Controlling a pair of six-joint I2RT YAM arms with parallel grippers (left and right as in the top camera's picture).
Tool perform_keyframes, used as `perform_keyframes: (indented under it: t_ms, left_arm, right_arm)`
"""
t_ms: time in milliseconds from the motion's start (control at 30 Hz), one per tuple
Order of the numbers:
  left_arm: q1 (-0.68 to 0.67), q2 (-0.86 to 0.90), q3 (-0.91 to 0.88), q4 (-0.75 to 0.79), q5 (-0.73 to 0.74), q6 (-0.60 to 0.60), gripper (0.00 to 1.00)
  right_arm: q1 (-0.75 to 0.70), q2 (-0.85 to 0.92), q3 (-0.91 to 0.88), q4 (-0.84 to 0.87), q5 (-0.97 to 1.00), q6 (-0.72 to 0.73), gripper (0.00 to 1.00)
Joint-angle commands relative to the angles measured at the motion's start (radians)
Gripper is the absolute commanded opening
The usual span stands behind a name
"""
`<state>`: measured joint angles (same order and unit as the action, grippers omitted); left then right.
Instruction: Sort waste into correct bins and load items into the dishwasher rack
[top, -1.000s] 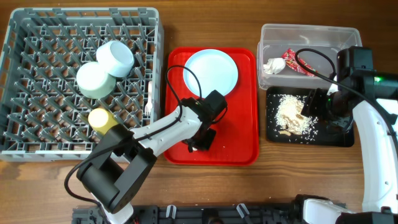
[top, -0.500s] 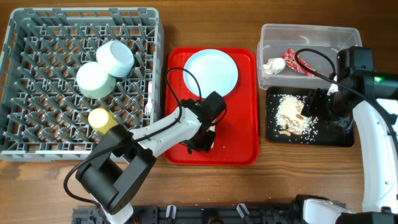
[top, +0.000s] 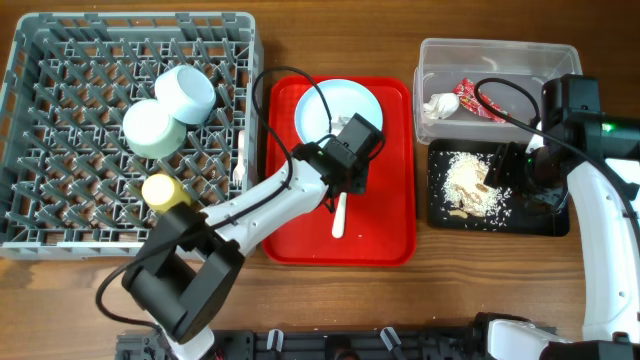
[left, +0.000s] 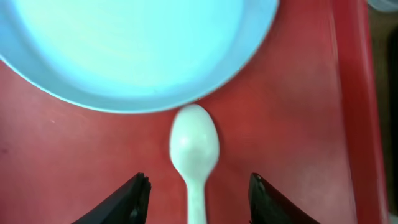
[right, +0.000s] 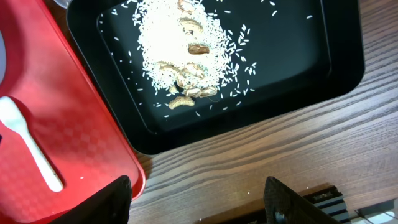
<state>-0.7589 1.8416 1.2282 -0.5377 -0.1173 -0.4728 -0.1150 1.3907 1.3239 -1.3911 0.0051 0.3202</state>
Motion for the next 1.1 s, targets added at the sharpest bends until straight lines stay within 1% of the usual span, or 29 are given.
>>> perform_keyframes:
  t_ms: [0, 133, 233, 500, 533, 567, 600, 700, 867, 900, 967, 1067]
  left_arm:
    - [0.005, 0.074, 0.011, 0.026, -0.079, -0.023, 0.58]
    - [0.003, 0.123, 0.011, 0.053, -0.078, -0.023, 0.61]
    - [0.003, 0.146, 0.011, 0.056, -0.078, -0.022, 0.62]
    - [0.002, 0.188, 0.01, 0.067, -0.078, -0.022, 0.59]
    - [0.002, 0.19, 0.01, 0.068, -0.074, -0.022, 0.53]
    - [0.001, 0.19, 0.01, 0.078, -0.068, -0.022, 0.38]
    - [0.0, 0.19, 0.01, 0.083, -0.053, -0.023, 0.31]
    - [0.0, 0.189, 0.01, 0.084, -0.029, -0.022, 0.18]
    - [-0.001, 0.174, 0.01, 0.06, -0.024, -0.022, 0.16]
    - [-0.003, 0.174, 0.01, 0.051, 0.018, -0.022, 0.14]
    - [-0.004, 0.174, 0.01, 0.031, 0.063, -0.022, 0.13]
    - [-0.005, 0.174, 0.01, 0.018, 0.081, -0.023, 0.12]
  right_arm:
    - [-0.004, -0.007, 0.019, 0.0, 0.013, -0.006, 0.69]
    - [-0.004, -0.007, 0.019, -0.001, 0.013, -0.006, 0.69]
    - [-0.004, -0.007, 0.019, -0.001, 0.013, -0.006, 0.69]
    - [-0.004, -0.007, 0.019, -0.002, 0.013, -0.005, 0.69]
    - [-0.004, -0.007, 0.019, -0.002, 0.013, -0.006, 0.69]
    - [-0.004, -0.007, 0.019, -0.002, 0.013, -0.006, 0.69]
    - [-0.004, -0.007, 0.019, -0.002, 0.013, -0.006, 0.69]
    - [-0.004, -0.007, 0.019, -0.002, 0.013, -0.006, 0.69]
    - [-0.004, -0.007, 0.019, -0.002, 0.013, -0.006, 0.69]
    - [-0.004, -0.007, 0.019, -0.002, 0.013, -0.006, 0.69]
    - [-0.004, -0.007, 0.019, -0.002, 0.013, -0.006, 0.69]
    - [-0.004, -0.007, 0.019, -0.002, 0.013, -0.007, 0.69]
